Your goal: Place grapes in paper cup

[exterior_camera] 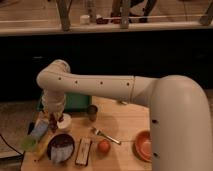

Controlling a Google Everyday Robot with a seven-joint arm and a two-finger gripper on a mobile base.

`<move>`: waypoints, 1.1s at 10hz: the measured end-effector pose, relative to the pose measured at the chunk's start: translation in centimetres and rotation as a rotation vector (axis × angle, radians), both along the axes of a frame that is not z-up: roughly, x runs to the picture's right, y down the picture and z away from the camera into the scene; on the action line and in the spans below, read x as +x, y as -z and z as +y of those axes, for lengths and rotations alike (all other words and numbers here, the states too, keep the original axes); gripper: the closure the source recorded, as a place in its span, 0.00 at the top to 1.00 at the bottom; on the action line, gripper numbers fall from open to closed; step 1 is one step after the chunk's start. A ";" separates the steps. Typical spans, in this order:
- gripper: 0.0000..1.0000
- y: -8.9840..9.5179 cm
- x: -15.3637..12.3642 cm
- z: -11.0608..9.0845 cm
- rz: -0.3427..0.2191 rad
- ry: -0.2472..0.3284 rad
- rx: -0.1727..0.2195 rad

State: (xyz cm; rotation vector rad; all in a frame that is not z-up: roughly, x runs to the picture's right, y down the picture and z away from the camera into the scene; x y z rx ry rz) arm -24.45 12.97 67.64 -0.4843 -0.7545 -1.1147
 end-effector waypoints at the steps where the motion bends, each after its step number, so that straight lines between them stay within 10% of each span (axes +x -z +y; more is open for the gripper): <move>1: 0.00 -0.2 0.2 0.2 -0.003 -0.002 -0.012; 11: 0.80 -2.2 0.9 -0.2 0.006 -0.034 -0.092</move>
